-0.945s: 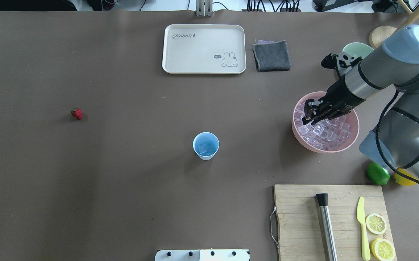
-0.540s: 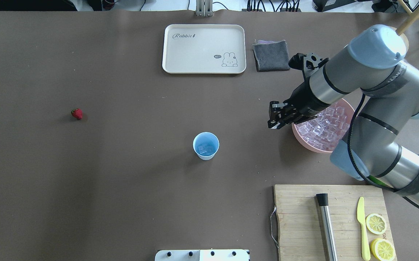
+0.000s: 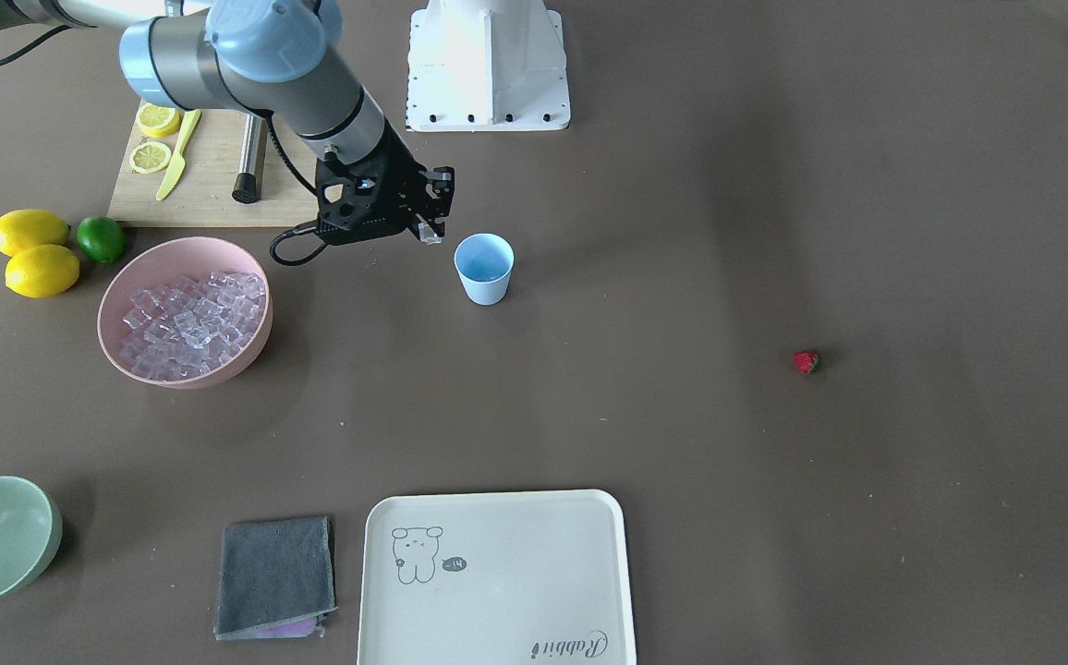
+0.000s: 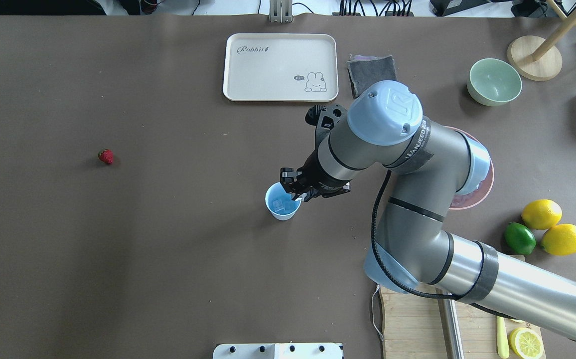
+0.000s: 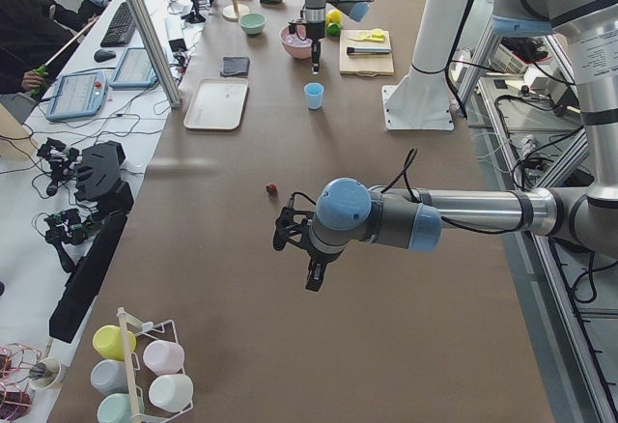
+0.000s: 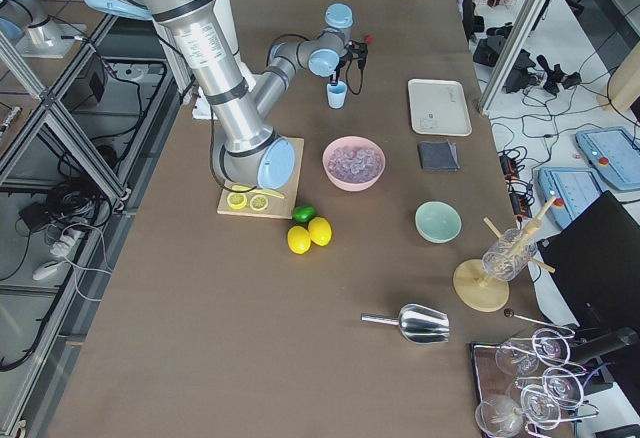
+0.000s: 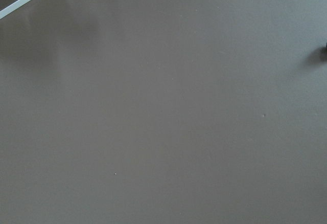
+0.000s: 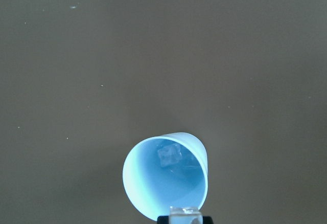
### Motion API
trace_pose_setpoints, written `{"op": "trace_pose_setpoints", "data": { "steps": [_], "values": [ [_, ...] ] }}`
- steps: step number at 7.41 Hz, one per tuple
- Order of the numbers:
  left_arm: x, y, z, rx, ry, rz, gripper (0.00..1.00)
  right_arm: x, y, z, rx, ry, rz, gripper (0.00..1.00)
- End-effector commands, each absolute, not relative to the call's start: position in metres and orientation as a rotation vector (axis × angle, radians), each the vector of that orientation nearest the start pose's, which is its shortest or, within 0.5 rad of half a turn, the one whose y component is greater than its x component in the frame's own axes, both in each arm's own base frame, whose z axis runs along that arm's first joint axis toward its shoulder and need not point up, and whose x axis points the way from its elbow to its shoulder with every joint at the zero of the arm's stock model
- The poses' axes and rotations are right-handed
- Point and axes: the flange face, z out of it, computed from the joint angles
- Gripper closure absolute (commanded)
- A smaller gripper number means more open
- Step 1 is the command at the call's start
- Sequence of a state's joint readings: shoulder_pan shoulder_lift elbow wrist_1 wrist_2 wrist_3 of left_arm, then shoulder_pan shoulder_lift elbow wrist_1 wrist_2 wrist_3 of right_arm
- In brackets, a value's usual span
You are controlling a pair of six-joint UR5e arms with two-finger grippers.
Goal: Put ice and strawberries in cup
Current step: 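Carry the ice cube over the blue cup and drop it in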
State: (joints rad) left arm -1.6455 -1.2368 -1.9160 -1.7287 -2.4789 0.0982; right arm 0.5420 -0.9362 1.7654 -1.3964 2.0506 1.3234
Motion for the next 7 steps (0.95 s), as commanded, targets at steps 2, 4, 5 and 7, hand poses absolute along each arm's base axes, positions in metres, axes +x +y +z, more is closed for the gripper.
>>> {"op": "trace_pose_setpoints", "data": {
  "steps": [2, 4, 5, 7],
  "values": [
    [-0.081, -0.357, 0.608, 0.227, 0.89, 0.096, 0.02, -0.531, -0.406, 0.167, -0.026, -1.067, 0.04, 1.0],
    [-0.081, -0.358, 0.611, 0.224, 0.89, 0.095, 0.02, -0.538, -0.413, 0.17, -0.009, -1.049, 0.053, 0.01],
    [-0.081, -0.358, 0.611, 0.223, 0.891, 0.094, 0.02, -0.538, -0.413, 0.17, -0.005, -1.049, 0.046, 0.0],
    [-0.079, -0.36, 0.607, 0.215, 0.929, 0.079, 0.02, -0.527, -0.418, 0.172, -0.01, -1.049, 0.05, 0.0]
  ]
}}
